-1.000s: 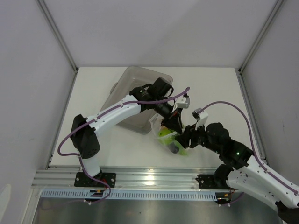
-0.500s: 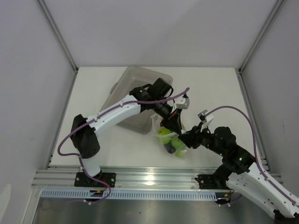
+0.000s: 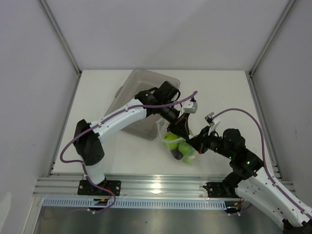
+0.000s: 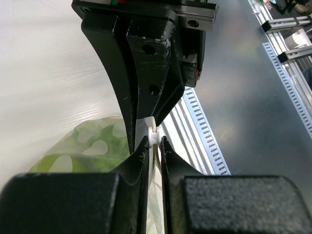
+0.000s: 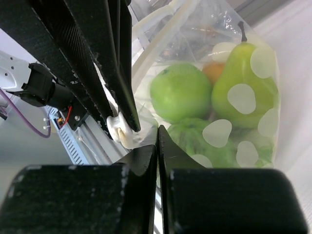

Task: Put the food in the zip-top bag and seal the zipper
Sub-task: Zip the zipper food storage bag at the center of the board.

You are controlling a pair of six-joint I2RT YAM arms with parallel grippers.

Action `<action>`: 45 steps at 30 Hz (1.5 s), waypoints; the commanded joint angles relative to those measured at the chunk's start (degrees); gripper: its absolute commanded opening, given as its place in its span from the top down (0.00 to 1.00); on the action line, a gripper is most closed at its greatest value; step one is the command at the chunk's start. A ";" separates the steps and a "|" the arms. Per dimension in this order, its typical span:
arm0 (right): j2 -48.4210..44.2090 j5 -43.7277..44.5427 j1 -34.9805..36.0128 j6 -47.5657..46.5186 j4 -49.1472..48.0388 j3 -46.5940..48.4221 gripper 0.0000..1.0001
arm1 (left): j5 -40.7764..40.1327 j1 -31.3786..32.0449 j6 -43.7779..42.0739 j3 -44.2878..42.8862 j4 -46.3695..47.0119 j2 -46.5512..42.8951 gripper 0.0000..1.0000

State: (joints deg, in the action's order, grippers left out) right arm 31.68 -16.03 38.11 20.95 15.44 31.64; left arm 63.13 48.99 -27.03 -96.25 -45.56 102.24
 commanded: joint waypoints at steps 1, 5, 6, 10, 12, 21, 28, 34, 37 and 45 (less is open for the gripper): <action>-0.48 -1.28 -0.49 0.67 -3.14 2.64 1.00 | 0.07 0.14 -0.23 -1.49 0.64 -1.08 0.99; -3.29 -0.06 -0.49 2.86 -1.56 2.82 1.00 | -5.47 -0.39 3.02 -2.10 2.93 -0.63 0.99; -4.16 0.91 -0.49 3.13 -1.29 2.82 1.00 | -5.91 -1.00 3.21 -2.10 3.98 -0.55 0.99; -8.47 3.98 -0.49 4.97 0.55 3.08 1.00 | -4.86 -2.50 4.61 -4.38 4.60 0.33 0.99; -9.70 5.47 -0.40 5.15 0.99 3.08 1.00 | -5.12 -2.85 4.44 -5.35 4.52 0.51 0.99; -9.98 6.46 -0.49 5.24 3.80 4.48 1.00 | -0.65 -3.64 3.74 -5.79 1.53 0.86 0.99; -1.63 2.23 -0.49 1.47 8.28 11.25 0.53 | 0.94 -3.46 0.75 -6.50 -2.16 0.25 0.99; 0.92 1.44 -0.49 -0.91 7.23 12.31 0.43 | 2.43 -3.29 -0.13 -6.85 -3.39 -0.10 0.99; 2.85 0.21 -0.49 -1.87 7.23 12.83 0.44 | 2.61 -3.11 -0.75 -6.67 -3.92 -0.37 0.99; 6.37 -3.57 -0.49 -3.63 2.41 10.29 0.53 | 3.05 -3.11 -1.45 -6.59 -4.36 -0.55 0.99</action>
State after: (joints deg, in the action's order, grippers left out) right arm 37.36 -16.84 37.76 19.33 21.98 42.04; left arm 62.46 45.84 -26.35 -100.53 -50.33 103.02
